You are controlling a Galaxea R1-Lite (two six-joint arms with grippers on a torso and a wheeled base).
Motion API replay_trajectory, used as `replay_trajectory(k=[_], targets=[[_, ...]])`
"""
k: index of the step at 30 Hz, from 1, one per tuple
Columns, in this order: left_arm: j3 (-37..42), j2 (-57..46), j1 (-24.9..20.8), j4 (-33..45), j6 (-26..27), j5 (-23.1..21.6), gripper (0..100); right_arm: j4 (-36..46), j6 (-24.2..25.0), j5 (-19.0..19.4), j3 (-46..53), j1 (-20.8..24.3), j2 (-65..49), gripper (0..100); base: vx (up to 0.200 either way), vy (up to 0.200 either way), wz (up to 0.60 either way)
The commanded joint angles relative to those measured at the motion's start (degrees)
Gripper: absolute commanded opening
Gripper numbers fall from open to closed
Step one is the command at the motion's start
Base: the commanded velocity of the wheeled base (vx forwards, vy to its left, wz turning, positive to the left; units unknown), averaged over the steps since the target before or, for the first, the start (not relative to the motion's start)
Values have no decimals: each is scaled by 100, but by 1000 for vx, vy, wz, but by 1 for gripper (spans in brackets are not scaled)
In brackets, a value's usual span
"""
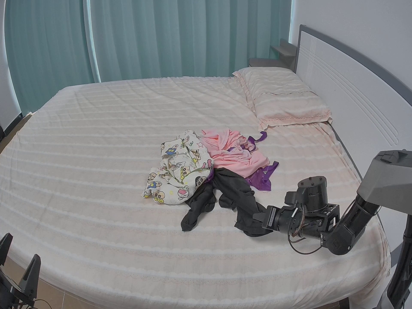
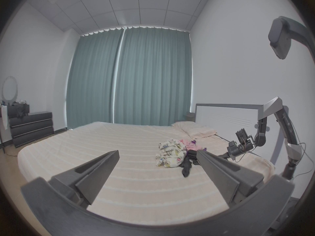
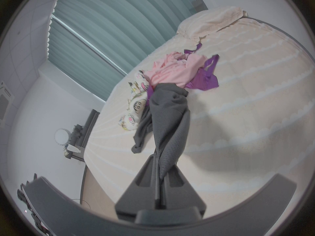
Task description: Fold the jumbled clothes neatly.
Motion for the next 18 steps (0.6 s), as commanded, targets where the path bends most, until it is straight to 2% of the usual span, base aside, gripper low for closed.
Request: replay_trajectory(k=[1, 2, 5, 7, 13, 14, 18], targets=[[-429, 2389, -83, -83, 447, -920, 100, -1354, 288, 145, 1222, 39, -689, 0, 0, 0, 0], [-447, 2556, -153, -75, 588, -1051, 100, -1503, 288, 136, 1328, 39, -689, 0, 0, 0, 0], [-464, 3048, -338, -83, 807, -1087, 100, -1793, 297, 145, 1539, 39, -742, 0, 0, 0, 0], [-464, 4103, -751, -145, 983, -1007, 100, -2154, 297, 162, 1767, 39, -794, 0, 0, 0, 0], [-473, 5368, -1375, -901, 544, -1007, 100, -2426, 305, 153, 1890, 48, -733, 0, 0, 0, 0], [-482, 5895, -1638, -1235, 368, -1007, 100, -2453, 305, 162, 1943, 48, -786, 0, 0, 0, 0], [-517, 6906, -1937, -2140, 8, -858, 100, -2505, 297, 153, 1996, 65, -856, 0, 0, 0, 0]])
